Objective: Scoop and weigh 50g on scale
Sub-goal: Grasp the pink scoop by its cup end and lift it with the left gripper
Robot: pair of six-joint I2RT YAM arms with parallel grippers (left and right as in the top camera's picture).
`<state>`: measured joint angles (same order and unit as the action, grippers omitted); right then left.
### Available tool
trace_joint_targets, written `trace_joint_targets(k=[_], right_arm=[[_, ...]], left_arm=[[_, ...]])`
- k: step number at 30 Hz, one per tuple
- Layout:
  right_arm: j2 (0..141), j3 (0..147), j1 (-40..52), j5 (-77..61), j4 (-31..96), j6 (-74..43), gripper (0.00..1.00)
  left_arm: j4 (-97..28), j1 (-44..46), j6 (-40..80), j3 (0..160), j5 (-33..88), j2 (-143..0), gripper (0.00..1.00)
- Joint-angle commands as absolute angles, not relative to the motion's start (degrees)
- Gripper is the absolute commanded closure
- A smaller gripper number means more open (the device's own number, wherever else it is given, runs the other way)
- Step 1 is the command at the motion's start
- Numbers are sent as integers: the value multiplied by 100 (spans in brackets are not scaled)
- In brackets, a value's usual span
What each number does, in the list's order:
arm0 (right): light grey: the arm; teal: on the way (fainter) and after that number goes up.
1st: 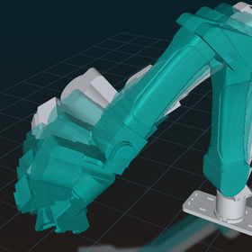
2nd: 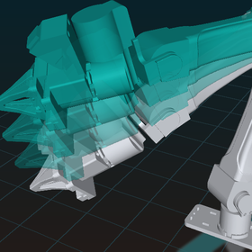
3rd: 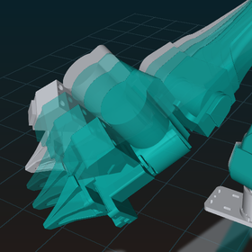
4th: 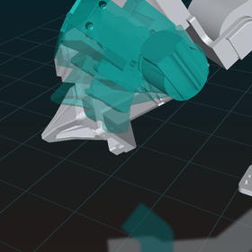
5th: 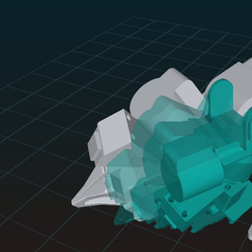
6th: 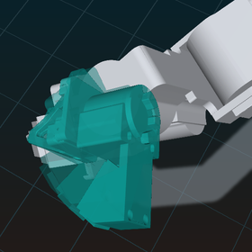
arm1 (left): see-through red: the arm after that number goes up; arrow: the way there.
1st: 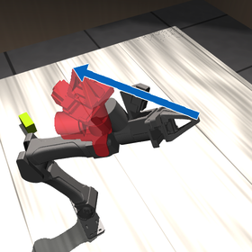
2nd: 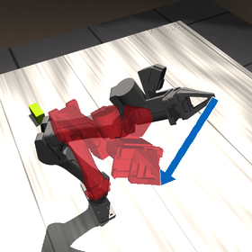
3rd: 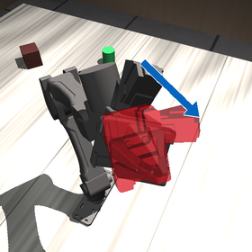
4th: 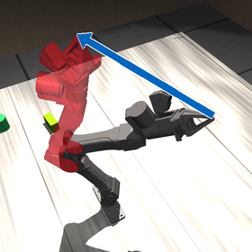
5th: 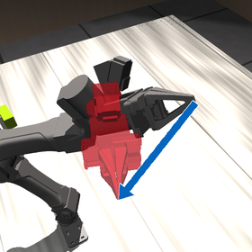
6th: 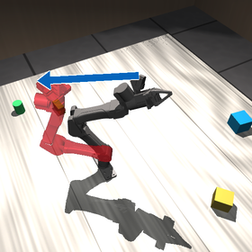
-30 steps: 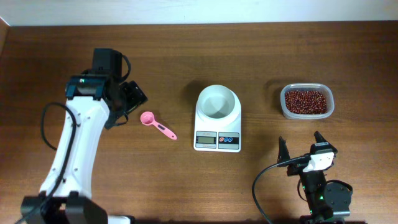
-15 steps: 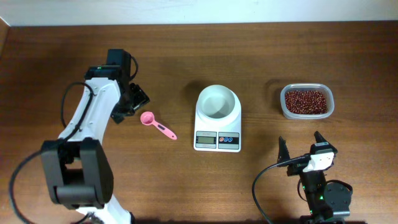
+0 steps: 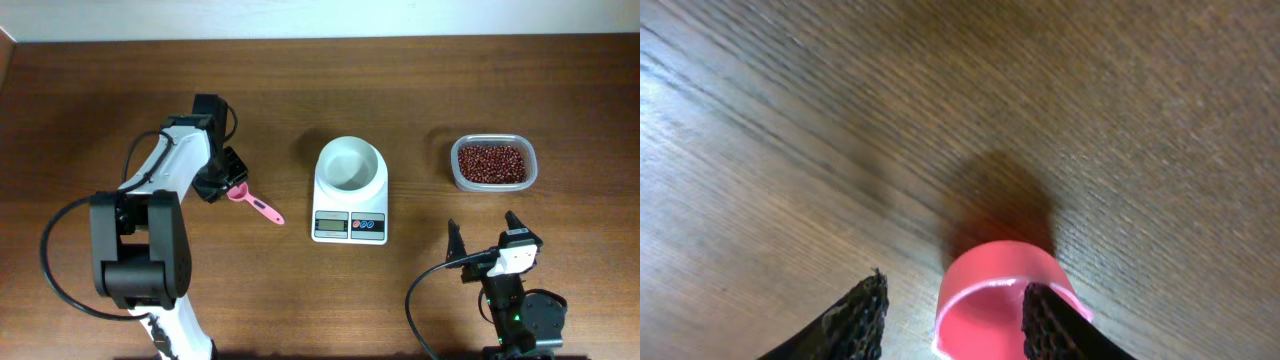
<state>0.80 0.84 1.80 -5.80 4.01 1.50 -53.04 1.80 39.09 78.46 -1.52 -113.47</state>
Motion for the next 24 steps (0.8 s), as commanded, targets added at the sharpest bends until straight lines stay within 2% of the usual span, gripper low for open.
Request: trace_joint_targets(k=[1,3,7,8,13,14,15,16,18,20,24], right_arm=[[32,32,156,-550,405,126,1],[32,32,156,-550,405,126,1],[32,32,156,-550,405,126,1],[32,32,158,-550,403,126,1],[32,32,158,-550,403,126,1],[32,32,156,-550,405,126,1],[32,32,156,-550,405,126,1],[32,32,156,-550,403,126,1],[32,32,158,-550,405,126,1],[32,32,156,-550,405,126,1],[32,32,156,-550,405,126,1]], left_arm=[[-5103,178,3944,7596,-123,-11450,55],[-5074,178,3944,7577,-126,-11454,57],[-5033,178,3946,7577,-121,-11454,68],[-5033,178,3953,7577,-119,-11454,74],[-5098,178,4956,7577,185,-11454,91],[-5231,185,5494,7577,244,-11454,91],[-5323,200,5854,7577,239,-11454,84],[-5315,217,5872,7577,233,-11454,75],[-5321,224,5867,7577,215,-11454,64],[-5317,246,5867,7577,213,-11454,66],[-5269,342,5874,7577,154,-11454,78]])
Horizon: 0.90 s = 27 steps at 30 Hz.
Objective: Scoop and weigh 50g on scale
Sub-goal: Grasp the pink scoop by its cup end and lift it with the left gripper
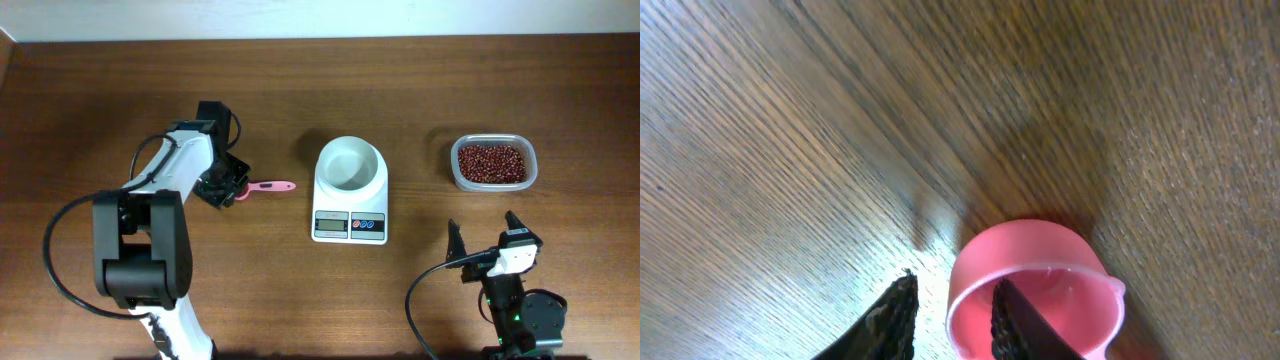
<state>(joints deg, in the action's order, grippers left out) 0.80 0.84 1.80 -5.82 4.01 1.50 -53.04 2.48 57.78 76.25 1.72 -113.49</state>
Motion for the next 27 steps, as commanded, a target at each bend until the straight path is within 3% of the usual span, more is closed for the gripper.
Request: trace_joint_targets(k=[1,12,20,22,24,27], right_arm=[[32,32,156,-550,405,126,1],[32,32,156,-550,403,126,1],[32,32,156,-550,405,126,1],[32,32,156,-550,403,128,1],[32,32,156,-550,405,126,1],[32,32,156,-550,405,126,1]], left_arm=[[-5253,384,5874,7577,152,-11454,78],[-5146,635,6073,7577,-504,-11454,74],[-5048,642,6340,7408,-526,-11454,80],[-4943,639,6517,7190,-519,-11454,83],[-4864,639,6517,7054,-517,-11454,98],[-4866,639,6512,7043,-517,-11454,100]])
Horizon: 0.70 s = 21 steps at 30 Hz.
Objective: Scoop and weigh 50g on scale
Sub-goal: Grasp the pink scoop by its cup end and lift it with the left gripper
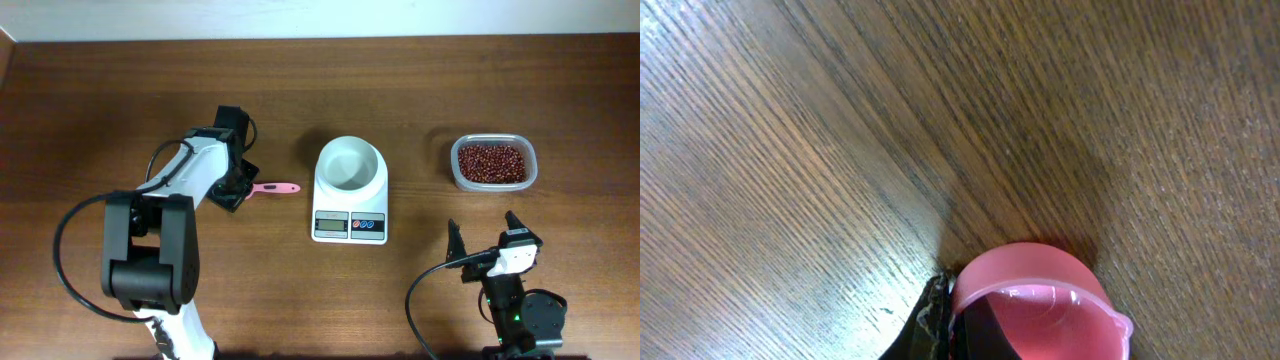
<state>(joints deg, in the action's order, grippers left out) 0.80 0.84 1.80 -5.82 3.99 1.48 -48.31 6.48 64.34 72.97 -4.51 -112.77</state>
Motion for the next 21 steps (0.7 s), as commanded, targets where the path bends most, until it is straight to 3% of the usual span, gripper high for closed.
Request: trace_joint_targets(k=[1,14,21], right_arm=[[32,32,156,-550,403,126,1],[32,32,156,-550,405,126,1],[32,32,156,-550,403,126,1]], left_arm=[[-4866,639,6510,7043,-517,-11454,100],[-4895,624,5883,7043,-521,-11389,100],[-5339,624,5883,7043,-709,-10659,100]])
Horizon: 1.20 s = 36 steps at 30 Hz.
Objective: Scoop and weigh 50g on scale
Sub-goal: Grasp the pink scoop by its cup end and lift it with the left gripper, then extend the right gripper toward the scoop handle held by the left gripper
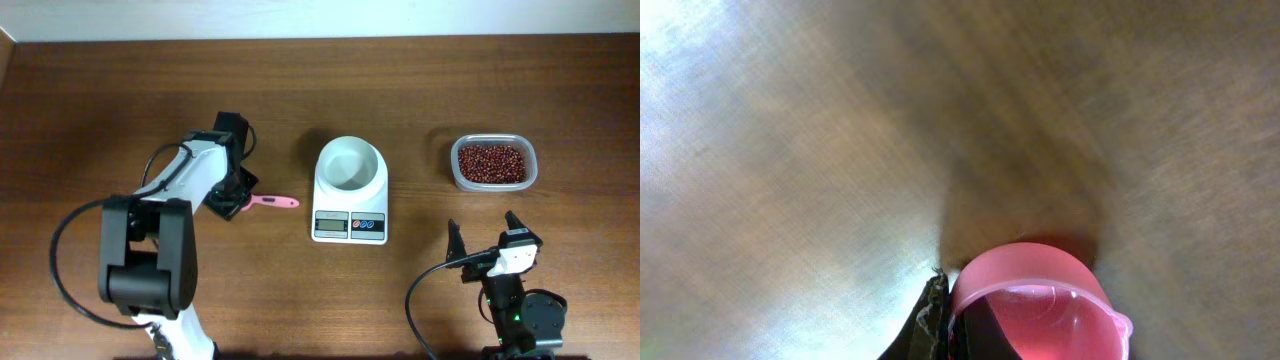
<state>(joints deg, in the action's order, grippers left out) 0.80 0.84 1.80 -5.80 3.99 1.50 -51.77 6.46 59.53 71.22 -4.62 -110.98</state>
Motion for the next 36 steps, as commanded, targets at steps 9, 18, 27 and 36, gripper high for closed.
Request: trace_joint_targets(k=[9,18,27,36], right_arm=[[32,32,156,-550,405,126,1],[32,32,156,-550,405,126,1],[32,32,156,-550,403,128,1],[30,32,158,-663,384,106,1]], left_arm=[[-6040,624,5887,7043,-991,-8160,100],[-6851,624,6080,7037,-1100,-6587,100],[-6670,624,10204,7030,631,-6368,100],[-6449,1400,10739,7030,292,-6440,100]])
